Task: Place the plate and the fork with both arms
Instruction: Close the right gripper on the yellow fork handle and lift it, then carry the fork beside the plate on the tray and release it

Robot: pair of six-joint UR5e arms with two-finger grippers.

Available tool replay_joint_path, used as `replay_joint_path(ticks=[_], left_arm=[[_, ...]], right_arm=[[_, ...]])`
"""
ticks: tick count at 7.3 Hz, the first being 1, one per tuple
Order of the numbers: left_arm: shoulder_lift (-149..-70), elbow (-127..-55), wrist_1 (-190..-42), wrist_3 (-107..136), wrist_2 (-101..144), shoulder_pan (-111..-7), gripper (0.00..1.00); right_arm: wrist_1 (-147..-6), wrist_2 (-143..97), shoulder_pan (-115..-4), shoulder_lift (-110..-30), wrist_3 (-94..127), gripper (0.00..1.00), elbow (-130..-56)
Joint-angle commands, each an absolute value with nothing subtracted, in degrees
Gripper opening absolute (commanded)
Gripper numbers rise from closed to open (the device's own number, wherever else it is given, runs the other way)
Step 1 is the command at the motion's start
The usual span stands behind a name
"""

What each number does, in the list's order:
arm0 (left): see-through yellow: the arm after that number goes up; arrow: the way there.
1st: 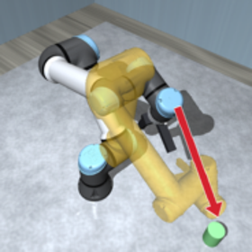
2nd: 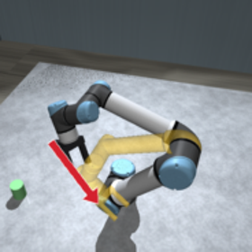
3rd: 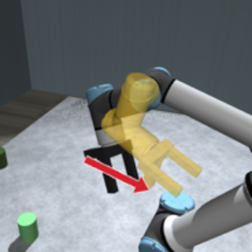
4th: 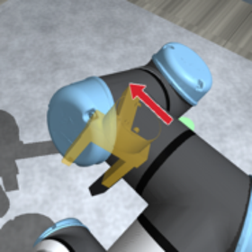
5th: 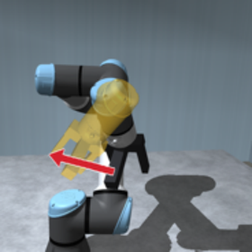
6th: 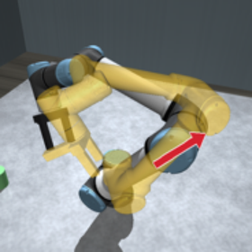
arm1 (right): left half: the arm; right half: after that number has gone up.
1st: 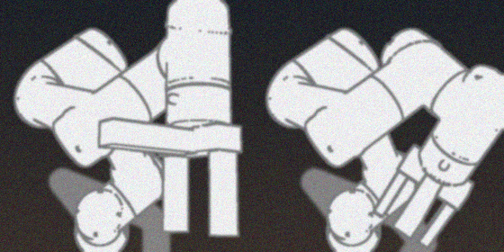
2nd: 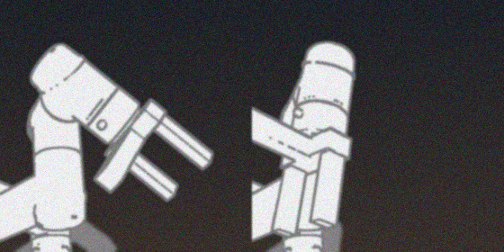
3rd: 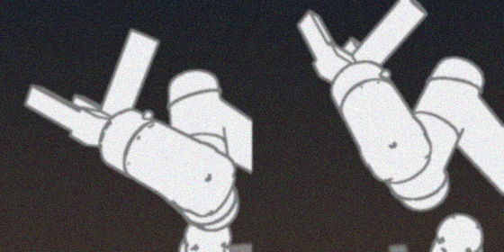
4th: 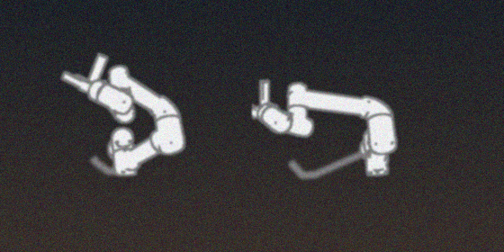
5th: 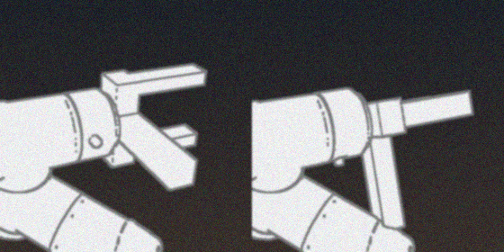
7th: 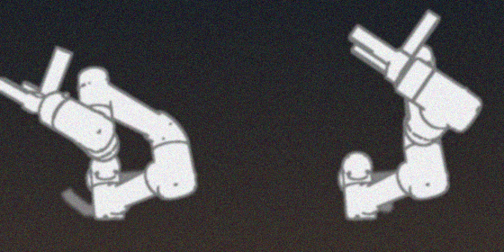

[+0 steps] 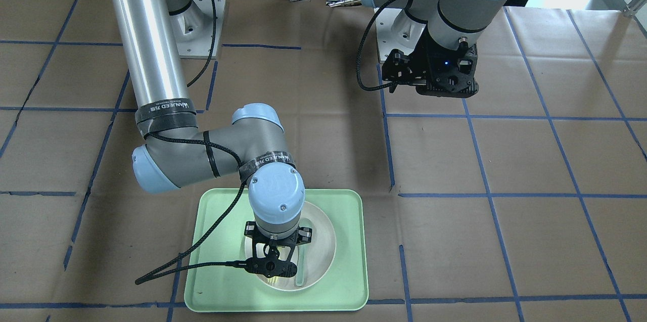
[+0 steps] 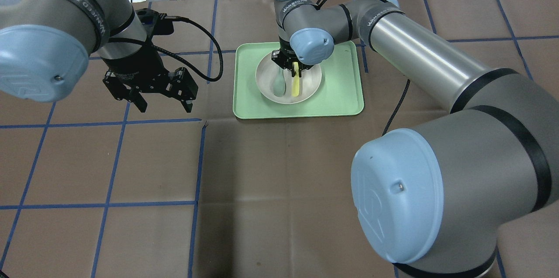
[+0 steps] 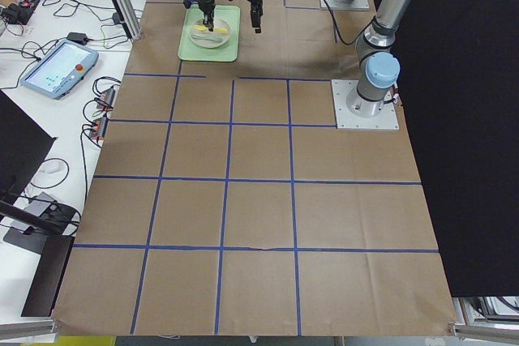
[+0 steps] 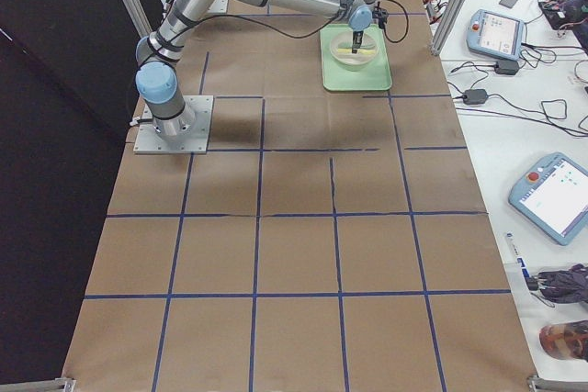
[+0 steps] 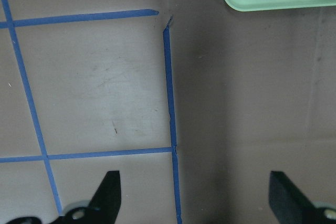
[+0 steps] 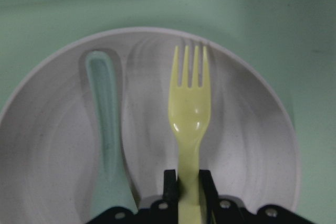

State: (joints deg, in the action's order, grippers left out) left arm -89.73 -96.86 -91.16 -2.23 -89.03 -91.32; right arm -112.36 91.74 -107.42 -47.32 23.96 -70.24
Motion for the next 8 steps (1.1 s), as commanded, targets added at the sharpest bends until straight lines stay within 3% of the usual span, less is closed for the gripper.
replay_joint_path(ticks=[1,5,8], left_arm=[[-89.7,-96.9,-91.1,-2.3,-89.0,-91.3,1.0],[-89.6,-97.1,-90.8,-2.2,-89.0,-91.3,1.0],[-89.6,-97.1,-90.7,-2.3,-89.1,-91.3,1.0]], right_arm=[[-109.0,90.4,-107.6,-51.3,23.2,0.01,-70.3],[-109.3,90.9,-100.3,-57.9,11.2,0.0,-78.7],[-115.9,91.1,-97.7,-54.2,8.9,0.01,-81.4]])
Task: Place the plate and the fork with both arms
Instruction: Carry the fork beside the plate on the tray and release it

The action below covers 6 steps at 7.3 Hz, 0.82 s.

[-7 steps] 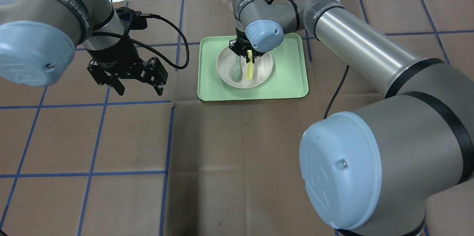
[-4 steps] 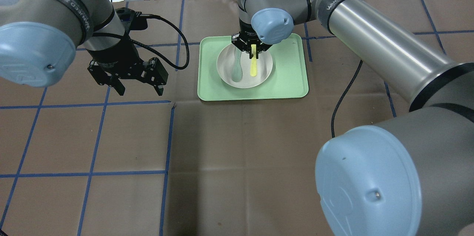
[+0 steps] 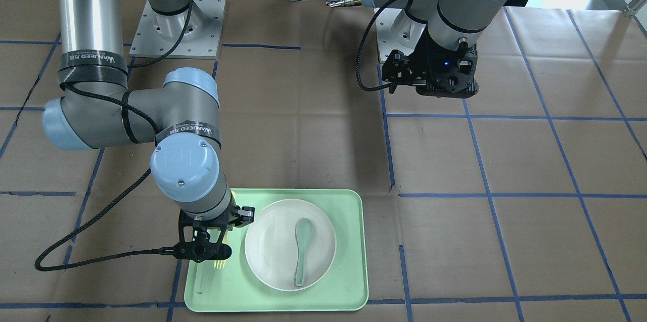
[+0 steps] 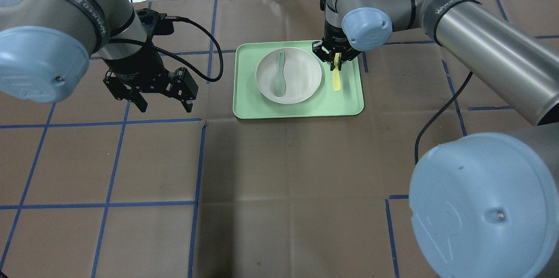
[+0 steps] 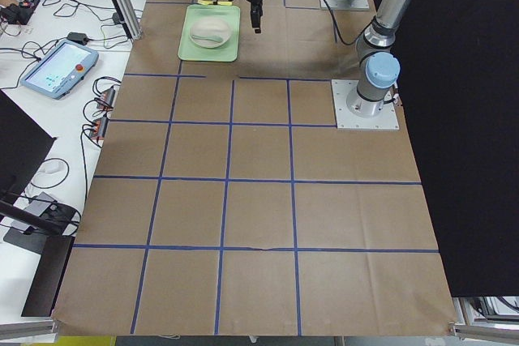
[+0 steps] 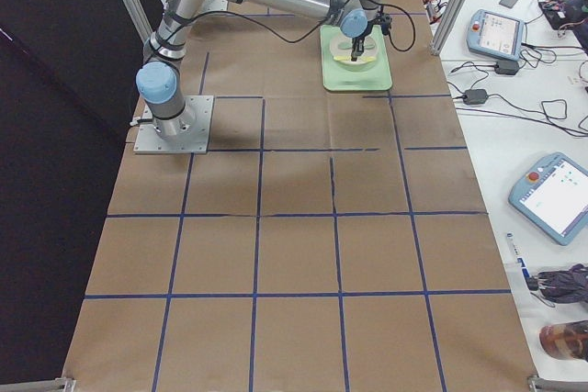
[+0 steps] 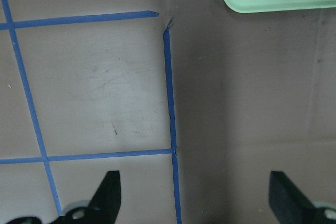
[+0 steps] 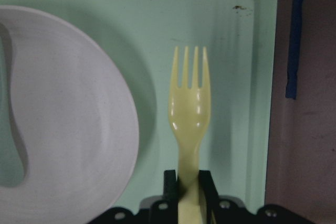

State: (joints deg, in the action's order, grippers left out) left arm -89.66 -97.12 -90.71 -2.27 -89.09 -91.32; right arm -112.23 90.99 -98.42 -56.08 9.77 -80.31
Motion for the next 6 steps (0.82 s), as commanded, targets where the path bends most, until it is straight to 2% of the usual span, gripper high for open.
replay_joint_path(ticks=[1,3,4,5,6], left_arm=[[-89.6,-97.1,-90.7,-2.3,-89.1,-91.3,1.0],[-89.6,-97.1,-90.7,-2.2,-89.1,-91.3,1.0],[-89.6,-97.1,-90.7,-2.3,-89.1,-91.4,1.0],[-89.6,-97.1,-90.7,-2.2,-89.1,-91.3,1.0],[-89.6,-97.1,-90.7,-2.2,-89.1,-91.4,1.0]], right_arm=[[-118.3,91.2,-97.7,-52.0,8.9,0.01,-81.4],[-119.8,91.4,-97.6,-50.7,8.8,0.02,-81.4],[-119.7,91.7,-97.6,-50.7,8.9,0.1,-81.4],[-119.7,91.8,-97.4,-50.6,9.0,0.5,-81.3],[-119.7,91.8,-96.7,-50.5,8.8,0.99,-81.3]])
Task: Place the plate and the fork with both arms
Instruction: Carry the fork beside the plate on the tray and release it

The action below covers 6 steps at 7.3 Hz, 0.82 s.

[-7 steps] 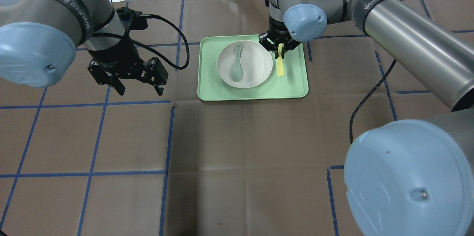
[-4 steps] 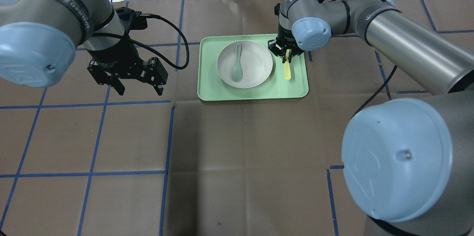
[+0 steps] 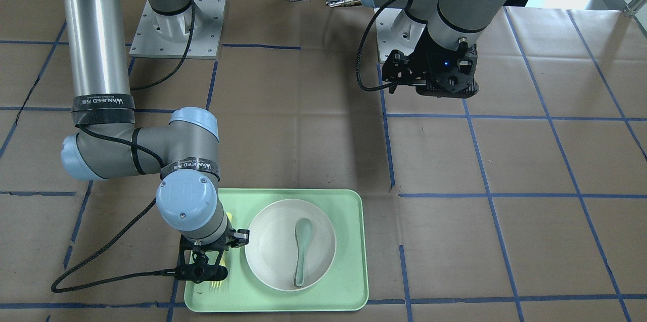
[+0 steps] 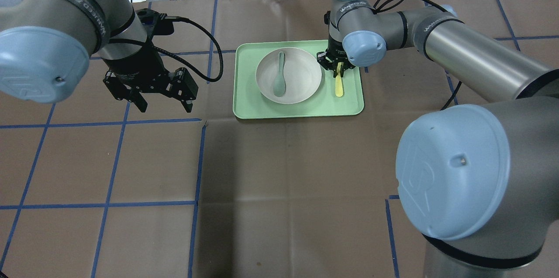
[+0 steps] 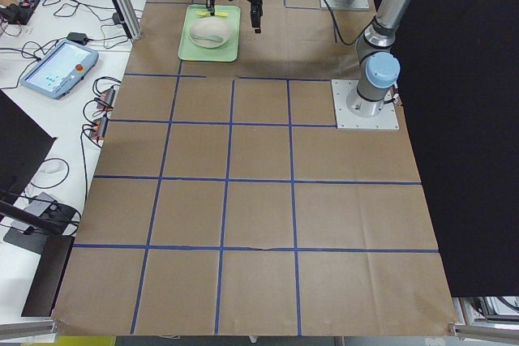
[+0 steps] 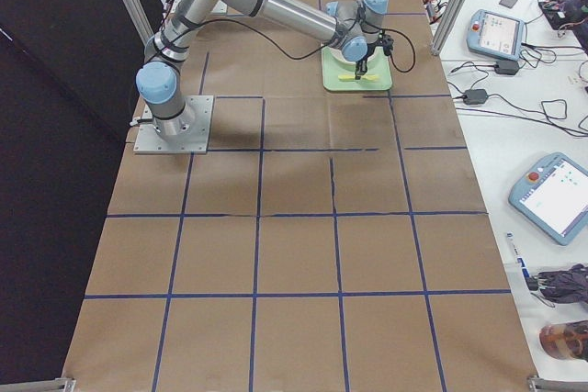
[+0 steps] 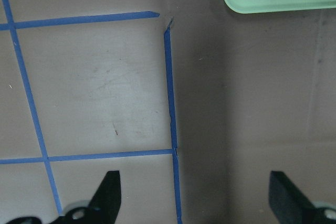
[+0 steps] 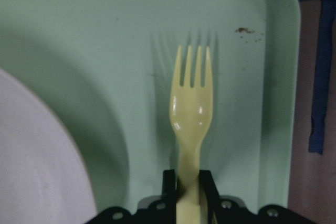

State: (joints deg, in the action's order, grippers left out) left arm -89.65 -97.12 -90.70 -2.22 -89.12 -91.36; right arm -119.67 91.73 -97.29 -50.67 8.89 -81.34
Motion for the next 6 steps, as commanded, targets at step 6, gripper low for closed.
replay_joint_path(ticks=[6], left_arm=[[-89.6,-97.1,-90.7,-2.3,-89.1,-91.3,1.0]], right_arm=[[-100.6,91.5,-93.0,-68.9,1.4,1.0,-81.7]])
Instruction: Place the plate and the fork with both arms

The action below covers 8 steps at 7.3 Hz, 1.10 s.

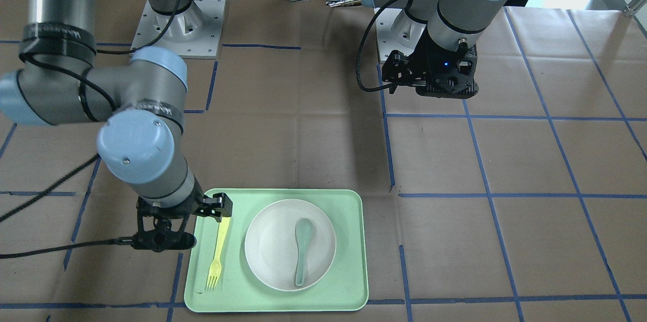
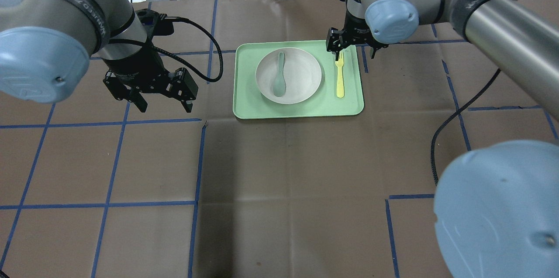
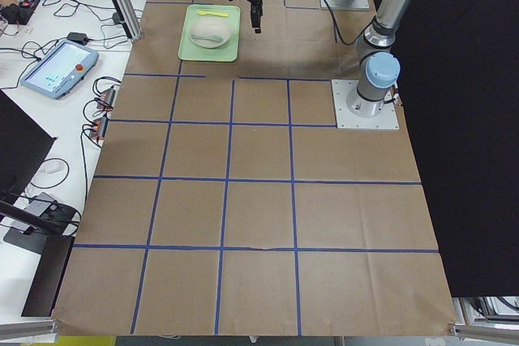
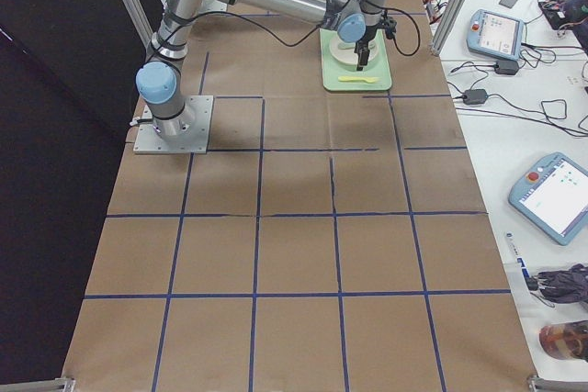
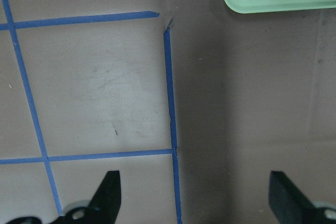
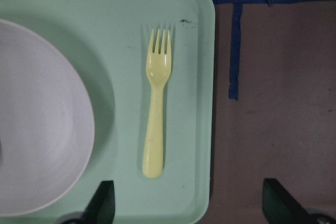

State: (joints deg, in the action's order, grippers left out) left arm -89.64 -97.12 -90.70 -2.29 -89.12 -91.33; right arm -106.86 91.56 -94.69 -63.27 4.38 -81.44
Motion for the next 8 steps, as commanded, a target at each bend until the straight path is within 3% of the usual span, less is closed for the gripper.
replay_joint_path(ticks=[1,4,8], left_arm=[[-89.6,-97.1,-90.7,-2.3,-89.1,-91.3,1.0],[-89.6,-97.1,-90.8,-2.3,-89.1,-91.3,1.0],[-89.7,-97.1,-90.8,-2.3,-89.1,-91.3,1.0]], right_arm=[[-96.6,91.3,-91.3,-72.5,-0.9,1.0,-83.0],[-94.1,90.9,-90.4,-84.4,-0.6,1.0,-93.0],[-92.5,91.1,-90.9,-91.8,0.3,1.0,-95.2]])
